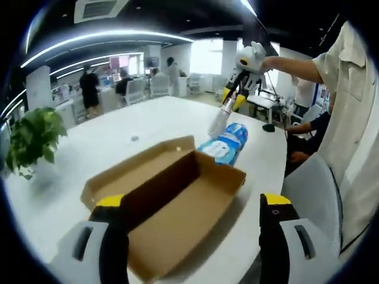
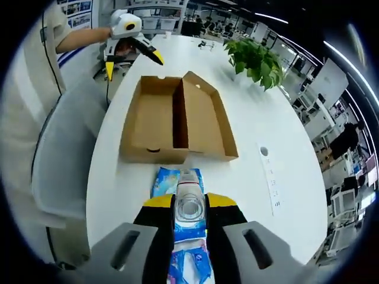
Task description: Operate the shoe box by opening the lid, removing the specified soft item, and placing it in the target area until the item is outside and the box remains undamaged.
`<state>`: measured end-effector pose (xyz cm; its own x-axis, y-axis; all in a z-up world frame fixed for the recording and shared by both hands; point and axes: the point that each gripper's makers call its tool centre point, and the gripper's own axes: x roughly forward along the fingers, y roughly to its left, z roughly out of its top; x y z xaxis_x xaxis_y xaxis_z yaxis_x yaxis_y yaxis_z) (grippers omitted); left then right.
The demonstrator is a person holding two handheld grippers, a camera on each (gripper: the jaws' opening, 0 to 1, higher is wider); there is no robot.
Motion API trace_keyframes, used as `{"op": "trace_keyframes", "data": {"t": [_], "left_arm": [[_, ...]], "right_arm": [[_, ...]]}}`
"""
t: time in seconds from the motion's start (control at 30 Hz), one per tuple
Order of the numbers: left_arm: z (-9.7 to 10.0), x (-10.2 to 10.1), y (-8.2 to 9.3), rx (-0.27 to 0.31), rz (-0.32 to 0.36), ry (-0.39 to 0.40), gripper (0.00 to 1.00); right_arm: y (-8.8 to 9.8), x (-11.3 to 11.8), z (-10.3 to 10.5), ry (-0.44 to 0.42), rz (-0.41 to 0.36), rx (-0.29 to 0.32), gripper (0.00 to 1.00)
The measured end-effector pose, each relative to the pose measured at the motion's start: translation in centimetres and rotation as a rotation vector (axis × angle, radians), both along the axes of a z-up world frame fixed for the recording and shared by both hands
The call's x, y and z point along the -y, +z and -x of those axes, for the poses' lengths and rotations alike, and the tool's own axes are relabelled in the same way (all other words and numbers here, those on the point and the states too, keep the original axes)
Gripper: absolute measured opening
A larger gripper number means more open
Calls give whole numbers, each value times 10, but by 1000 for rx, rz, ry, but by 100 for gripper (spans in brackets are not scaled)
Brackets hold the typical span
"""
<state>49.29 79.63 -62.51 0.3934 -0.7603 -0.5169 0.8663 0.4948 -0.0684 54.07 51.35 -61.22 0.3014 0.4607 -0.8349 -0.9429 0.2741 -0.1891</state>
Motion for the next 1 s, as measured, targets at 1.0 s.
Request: {"op": "trace_keyframes", "data": {"t": [1.0], "left_arm": [[6,-66,-10,16,-37,216,100]], "right_arm": [[-60,25,-66,14,281,-97,17]]}}
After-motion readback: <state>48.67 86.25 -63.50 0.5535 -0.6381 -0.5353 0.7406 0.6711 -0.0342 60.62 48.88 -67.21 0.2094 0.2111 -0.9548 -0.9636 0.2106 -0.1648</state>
